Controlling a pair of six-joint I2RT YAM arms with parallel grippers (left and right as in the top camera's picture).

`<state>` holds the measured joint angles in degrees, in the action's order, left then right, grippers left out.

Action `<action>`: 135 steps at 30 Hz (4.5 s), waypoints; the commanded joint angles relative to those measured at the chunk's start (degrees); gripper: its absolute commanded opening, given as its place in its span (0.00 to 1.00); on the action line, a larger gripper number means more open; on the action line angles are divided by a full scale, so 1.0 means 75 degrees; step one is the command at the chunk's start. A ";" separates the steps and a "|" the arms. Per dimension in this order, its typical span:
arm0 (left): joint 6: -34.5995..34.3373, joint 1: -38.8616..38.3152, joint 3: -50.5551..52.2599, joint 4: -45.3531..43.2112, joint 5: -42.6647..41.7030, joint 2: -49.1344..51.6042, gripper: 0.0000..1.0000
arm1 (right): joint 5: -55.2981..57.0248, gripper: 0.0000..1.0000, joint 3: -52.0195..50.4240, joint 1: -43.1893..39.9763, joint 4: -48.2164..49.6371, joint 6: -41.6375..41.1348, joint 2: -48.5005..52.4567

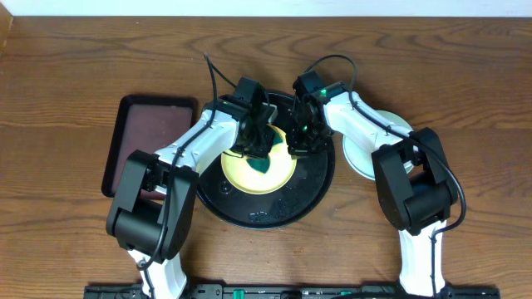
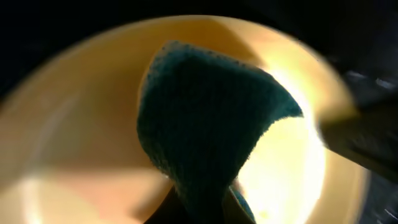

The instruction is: Clean dirty plates on tray and stack at the side

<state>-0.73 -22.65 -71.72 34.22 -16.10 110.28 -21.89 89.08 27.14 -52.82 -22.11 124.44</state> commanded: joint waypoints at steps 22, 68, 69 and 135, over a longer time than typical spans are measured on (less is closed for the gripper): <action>-0.0787 0.0032 -0.0026 0.1233 -0.0941 0.0064 0.07 | 0.0198 0.01 -0.0137 -0.0006 -0.0017 0.0047 0.0017; -0.1078 0.3797 -0.1810 0.2008 0.0050 -0.1626 0.08 | 1.0835 0.01 -0.0125 0.3296 0.0108 0.0959 -0.2862; -0.1078 0.3797 -0.1810 0.2008 0.0050 -0.1626 0.08 | 1.1179 0.01 -0.0125 0.3421 0.0111 0.0962 -0.2862; -0.1078 0.3797 -0.1702 0.2031 0.0044 -0.1574 0.08 | 0.1303 0.01 -0.2926 -0.5616 -0.0545 0.1218 -0.4605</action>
<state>-8.78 5.69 -84.25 49.32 -15.97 98.26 -12.91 71.96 -14.17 -59.81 -11.53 89.73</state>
